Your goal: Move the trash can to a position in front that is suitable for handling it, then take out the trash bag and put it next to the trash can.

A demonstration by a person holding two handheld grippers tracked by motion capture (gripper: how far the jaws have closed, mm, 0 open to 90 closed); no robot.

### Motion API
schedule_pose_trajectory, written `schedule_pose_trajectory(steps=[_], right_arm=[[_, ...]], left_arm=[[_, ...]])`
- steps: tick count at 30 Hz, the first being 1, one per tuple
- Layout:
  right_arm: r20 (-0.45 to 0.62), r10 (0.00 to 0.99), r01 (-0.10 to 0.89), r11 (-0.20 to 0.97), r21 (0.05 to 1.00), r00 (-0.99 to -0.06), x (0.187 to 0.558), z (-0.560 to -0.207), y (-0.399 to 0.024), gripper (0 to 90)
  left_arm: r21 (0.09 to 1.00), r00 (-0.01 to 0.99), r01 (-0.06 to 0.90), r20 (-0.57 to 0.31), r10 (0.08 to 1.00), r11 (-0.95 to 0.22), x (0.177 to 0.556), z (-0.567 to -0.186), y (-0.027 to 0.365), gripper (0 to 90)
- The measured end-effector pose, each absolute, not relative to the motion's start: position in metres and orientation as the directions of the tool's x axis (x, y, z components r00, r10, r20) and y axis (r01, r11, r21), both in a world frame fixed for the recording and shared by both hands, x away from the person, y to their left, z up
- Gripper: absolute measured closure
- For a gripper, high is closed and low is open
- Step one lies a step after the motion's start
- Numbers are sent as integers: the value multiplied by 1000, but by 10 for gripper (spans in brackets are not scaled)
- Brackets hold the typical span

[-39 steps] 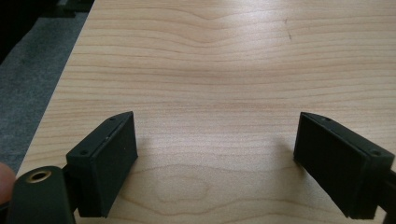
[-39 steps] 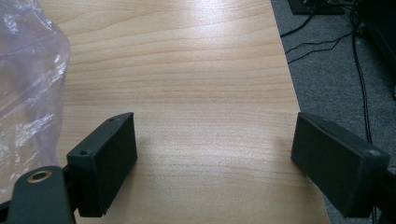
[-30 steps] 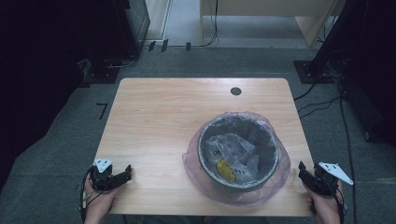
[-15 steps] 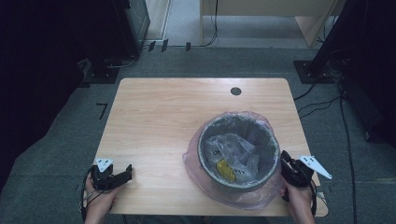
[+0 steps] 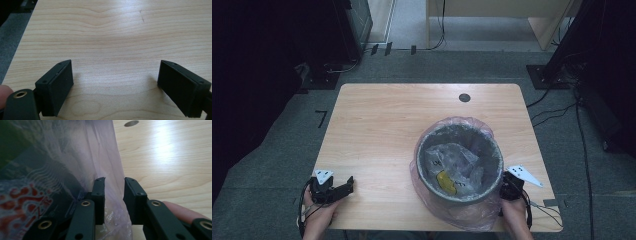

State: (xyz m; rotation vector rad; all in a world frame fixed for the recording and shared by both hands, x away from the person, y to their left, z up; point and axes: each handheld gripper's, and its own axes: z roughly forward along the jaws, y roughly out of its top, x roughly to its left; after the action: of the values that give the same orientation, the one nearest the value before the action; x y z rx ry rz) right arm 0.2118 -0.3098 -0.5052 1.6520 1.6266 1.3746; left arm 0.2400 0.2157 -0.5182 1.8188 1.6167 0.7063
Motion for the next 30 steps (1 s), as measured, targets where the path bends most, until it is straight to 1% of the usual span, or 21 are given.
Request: schedule_pose_trajectory(steps=[3, 16, 19, 20, 22, 23, 24, 25, 26, 29, 30], right_arm=[[330, 923, 489, -198, 850, -199, 213, -508, -299, 710], [248, 924, 508, -70, 858, -292, 219, -516, -257, 685], [217, 914, 515, -11, 857, -342, 219, -517, -249, 677], [210, 904, 519, 15, 854, -372, 219, -517, -246, 652], [180, 886, 521, 77, 850, -426, 218, -518, -242, 575], [174, 876, 525, 101, 845, -450, 218, -518, -241, 564], [174, 876, 525, 101, 845, -450, 218, -518, -241, 564], [184, 867, 537, 109, 837, -463, 219, -519, -242, 497], [195, 868, 542, 98, 834, -456, 219, -519, -244, 466], [240, 889, 551, 17, 834, -391, 219, -517, -254, 458], [240, 889, 551, 17, 834, -391, 219, -517, -254, 458]], left_arm=[[734, 118, 674, -3, 993, -78, 240, -518, 216, 129], [735, 127, 673, -1, 992, -86, 238, -518, 215, 133], [735, 128, 673, 0, 992, -86, 238, -518, 215, 133], [735, 128, 673, -1, 992, -86, 238, -518, 215, 133], [734, 129, 673, 0, 992, -88, 238, -518, 215, 133], [734, 129, 673, 0, 992, -87, 238, -518, 215, 133], [734, 129, 673, 0, 992, -87, 238, -518, 215, 133], [736, 128, 672, 0, 992, -86, 238, -518, 215, 134], [736, 128, 672, -2, 992, -85, 238, -518, 215, 133], [737, 130, 671, -9, 991, -81, 238, -518, 216, 133], [737, 130, 671, -9, 991, -81, 238, -518, 216, 133]])
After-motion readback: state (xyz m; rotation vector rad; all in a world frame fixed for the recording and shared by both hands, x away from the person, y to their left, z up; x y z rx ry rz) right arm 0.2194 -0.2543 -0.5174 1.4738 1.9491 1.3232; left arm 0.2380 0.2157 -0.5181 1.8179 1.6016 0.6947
